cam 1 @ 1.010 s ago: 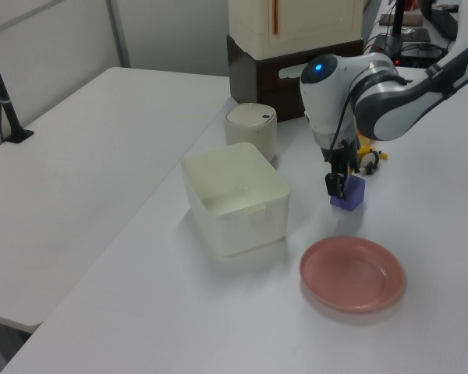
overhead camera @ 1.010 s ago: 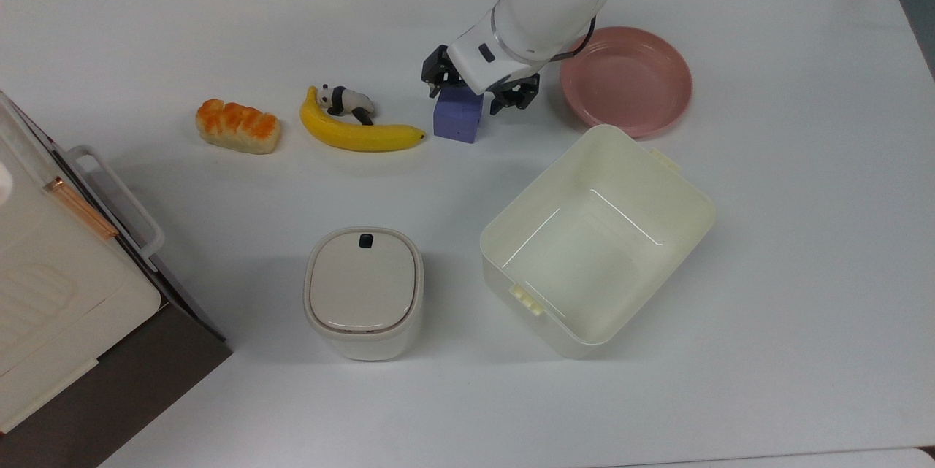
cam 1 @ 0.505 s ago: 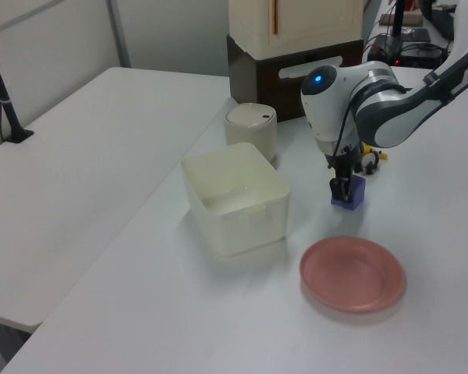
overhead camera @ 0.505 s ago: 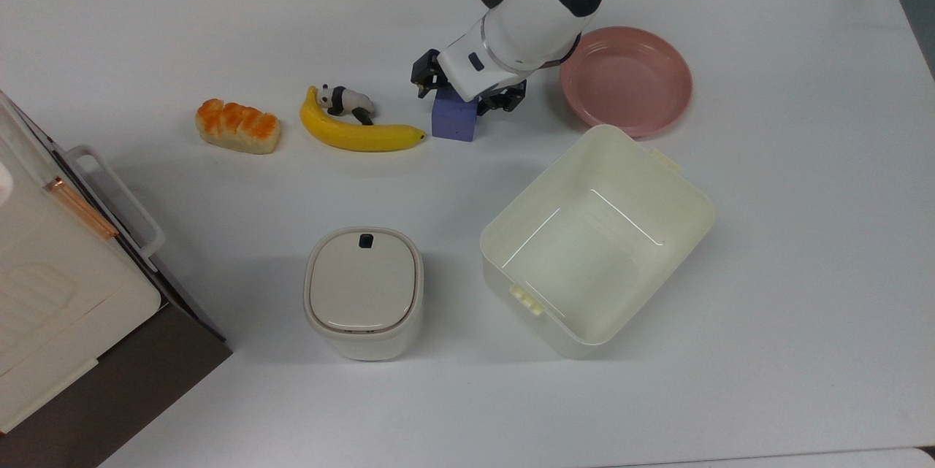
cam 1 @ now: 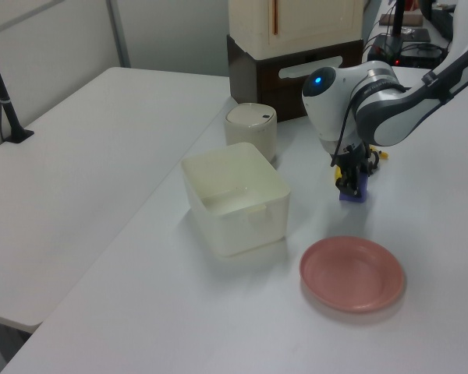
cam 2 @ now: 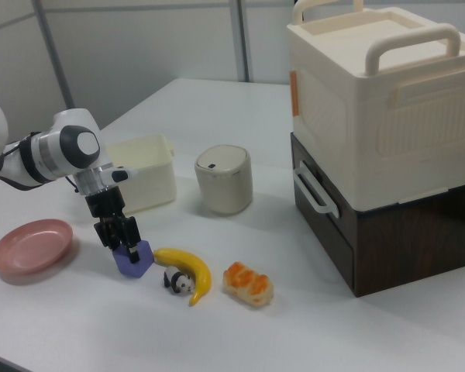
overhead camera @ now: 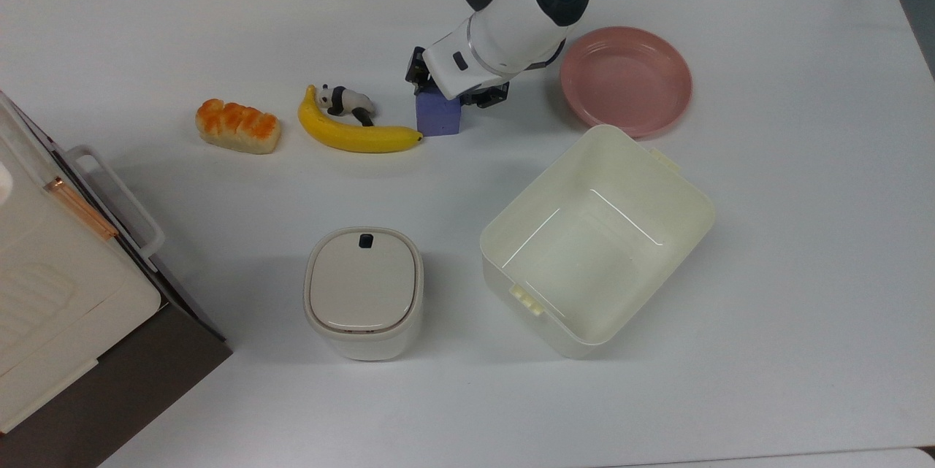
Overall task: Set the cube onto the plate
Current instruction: 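Lower the gripper around the purple cube and close it, then lift the purple cube and carry it over the pink plate, then lower the cube onto the pink plate and open the gripper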
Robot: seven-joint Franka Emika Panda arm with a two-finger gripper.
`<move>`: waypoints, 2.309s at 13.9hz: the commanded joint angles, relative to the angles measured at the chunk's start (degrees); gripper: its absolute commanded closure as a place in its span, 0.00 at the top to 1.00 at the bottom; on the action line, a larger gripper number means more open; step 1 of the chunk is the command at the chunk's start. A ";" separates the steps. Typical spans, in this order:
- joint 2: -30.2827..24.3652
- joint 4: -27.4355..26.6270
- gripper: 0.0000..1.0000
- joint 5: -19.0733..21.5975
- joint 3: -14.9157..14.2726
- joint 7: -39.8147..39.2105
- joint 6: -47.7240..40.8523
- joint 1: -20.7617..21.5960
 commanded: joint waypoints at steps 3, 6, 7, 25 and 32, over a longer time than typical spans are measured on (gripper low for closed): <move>-3.72 0.46 0.00 -0.13 -0.03 1.09 -1.68 0.78; -4.70 4.05 0.00 -0.05 3.56 1.17 -6.41 1.31; -4.70 5.71 0.00 -0.05 5.23 1.17 -7.99 1.31; 4.00 12.23 0.12 0.13 19.13 27.53 -8.71 9.04; 4.00 12.15 1.00 -0.84 19.13 27.45 -9.15 9.31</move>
